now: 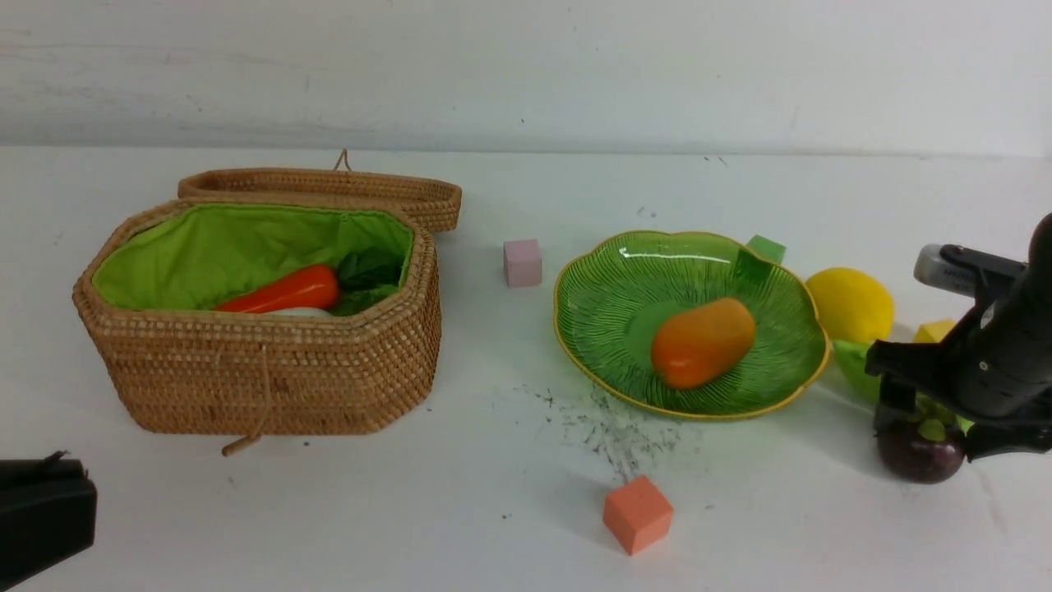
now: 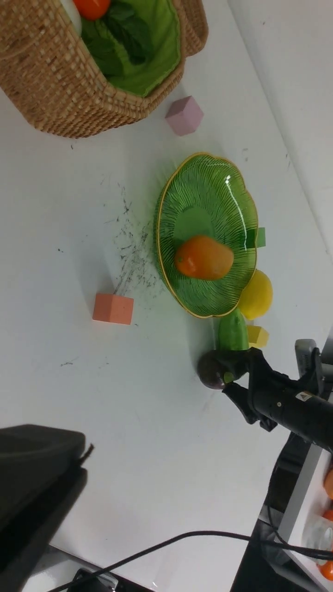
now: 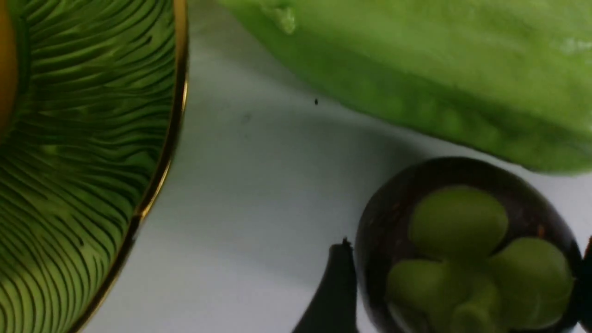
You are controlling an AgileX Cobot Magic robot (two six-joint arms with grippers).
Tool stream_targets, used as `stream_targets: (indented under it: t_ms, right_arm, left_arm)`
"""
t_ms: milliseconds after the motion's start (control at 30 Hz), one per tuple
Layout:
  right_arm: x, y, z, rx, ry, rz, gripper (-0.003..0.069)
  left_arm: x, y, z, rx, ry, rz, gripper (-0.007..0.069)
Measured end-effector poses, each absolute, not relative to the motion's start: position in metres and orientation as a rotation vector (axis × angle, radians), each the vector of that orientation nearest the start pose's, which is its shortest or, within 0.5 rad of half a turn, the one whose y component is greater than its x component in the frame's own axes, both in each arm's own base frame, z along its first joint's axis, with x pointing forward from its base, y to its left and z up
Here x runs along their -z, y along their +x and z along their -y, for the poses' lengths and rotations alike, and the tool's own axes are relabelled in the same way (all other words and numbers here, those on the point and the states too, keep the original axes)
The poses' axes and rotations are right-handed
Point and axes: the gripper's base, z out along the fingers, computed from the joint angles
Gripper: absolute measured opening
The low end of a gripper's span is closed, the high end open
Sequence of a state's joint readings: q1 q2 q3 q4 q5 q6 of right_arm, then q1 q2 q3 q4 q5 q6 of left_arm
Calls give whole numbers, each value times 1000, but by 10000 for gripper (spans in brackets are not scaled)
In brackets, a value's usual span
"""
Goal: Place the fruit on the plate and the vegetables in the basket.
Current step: Use the right arm to grab a mangosteen and put it into the right plate
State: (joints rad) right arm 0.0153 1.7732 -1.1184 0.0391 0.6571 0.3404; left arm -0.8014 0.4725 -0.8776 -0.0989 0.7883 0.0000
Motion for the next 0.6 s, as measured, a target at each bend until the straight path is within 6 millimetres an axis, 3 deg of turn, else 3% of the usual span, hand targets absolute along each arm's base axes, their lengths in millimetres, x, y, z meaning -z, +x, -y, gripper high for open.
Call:
stream_targets:
  t_ms: [600]
  right_arm:
    - [-176, 357, -7, -114, 414, -2787, 577]
  left_arm:
    - [-398, 38, 51, 694, 726, -1771, 15]
